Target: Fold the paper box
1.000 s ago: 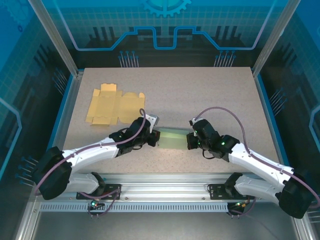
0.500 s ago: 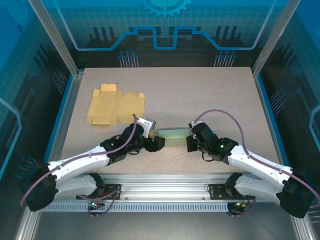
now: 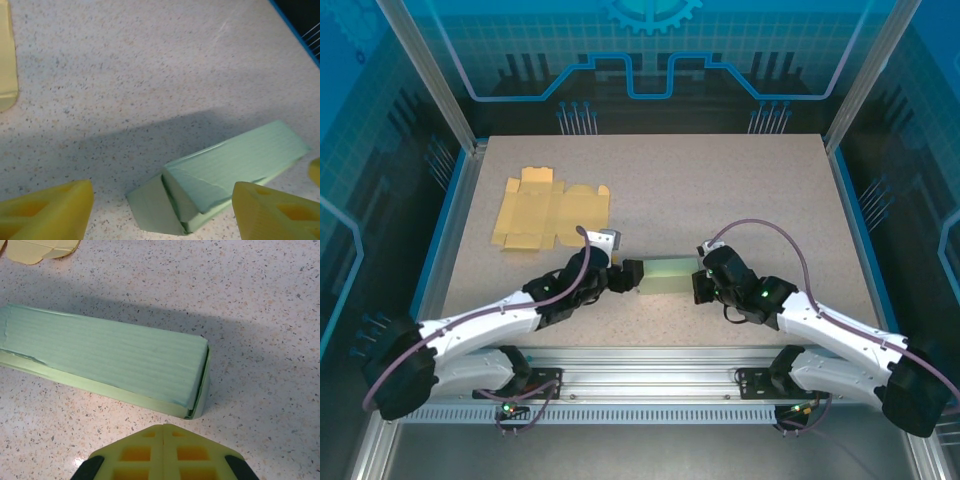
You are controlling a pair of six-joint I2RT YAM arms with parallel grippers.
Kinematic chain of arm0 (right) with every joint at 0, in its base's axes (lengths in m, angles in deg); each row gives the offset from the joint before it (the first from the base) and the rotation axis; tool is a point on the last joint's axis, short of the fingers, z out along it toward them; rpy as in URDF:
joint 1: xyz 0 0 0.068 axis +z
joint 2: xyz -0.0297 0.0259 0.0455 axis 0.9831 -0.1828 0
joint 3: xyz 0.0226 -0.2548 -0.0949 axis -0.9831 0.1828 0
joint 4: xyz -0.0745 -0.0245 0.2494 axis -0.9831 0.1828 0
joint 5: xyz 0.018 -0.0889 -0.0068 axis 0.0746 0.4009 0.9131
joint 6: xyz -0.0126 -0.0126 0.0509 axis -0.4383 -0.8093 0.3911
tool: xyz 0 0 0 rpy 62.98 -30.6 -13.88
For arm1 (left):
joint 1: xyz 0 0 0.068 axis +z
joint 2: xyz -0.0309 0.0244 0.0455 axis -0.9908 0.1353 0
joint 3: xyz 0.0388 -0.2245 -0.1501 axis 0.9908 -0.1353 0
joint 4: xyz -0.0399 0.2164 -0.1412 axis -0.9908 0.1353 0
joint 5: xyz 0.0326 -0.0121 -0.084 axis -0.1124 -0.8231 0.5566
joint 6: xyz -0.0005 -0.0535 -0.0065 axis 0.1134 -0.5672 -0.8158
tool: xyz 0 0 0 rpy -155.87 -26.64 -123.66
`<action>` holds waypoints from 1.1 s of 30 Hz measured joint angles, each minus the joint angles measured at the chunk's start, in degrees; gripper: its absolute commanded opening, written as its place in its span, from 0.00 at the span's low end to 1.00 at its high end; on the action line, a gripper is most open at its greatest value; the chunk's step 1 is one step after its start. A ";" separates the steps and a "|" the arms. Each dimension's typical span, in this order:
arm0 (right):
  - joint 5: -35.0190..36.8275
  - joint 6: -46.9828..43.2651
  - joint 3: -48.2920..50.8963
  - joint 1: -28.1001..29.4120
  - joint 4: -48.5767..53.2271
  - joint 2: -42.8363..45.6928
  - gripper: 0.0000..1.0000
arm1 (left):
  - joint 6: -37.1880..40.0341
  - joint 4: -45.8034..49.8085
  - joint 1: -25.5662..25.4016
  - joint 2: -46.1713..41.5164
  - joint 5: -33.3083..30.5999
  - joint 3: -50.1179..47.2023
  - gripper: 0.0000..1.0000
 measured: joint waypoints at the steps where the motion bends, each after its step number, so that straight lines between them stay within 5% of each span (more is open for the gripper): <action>1: 0.13 0.00 0.00 0.02 0.00 0.00 0.00 | -0.42 -0.61 0.11 1.16 0.07 0.00 0.74; 15: 0.57 0.85 0.11 0.09 0.09 1.20 0.01 | -3.85 -8.39 1.22 7.82 2.49 -1.97 0.48; 24: 0.46 4.31 0.07 0.33 2.08 6.80 0.45 | -6.40 -18.12 1.33 11.74 5.01 -3.74 0.39; 33: -1.99 7.28 -2.51 -4.76 1.62 2.82 0.48 | -6.80 -20.87 1.38 11.96 5.64 -4.87 0.38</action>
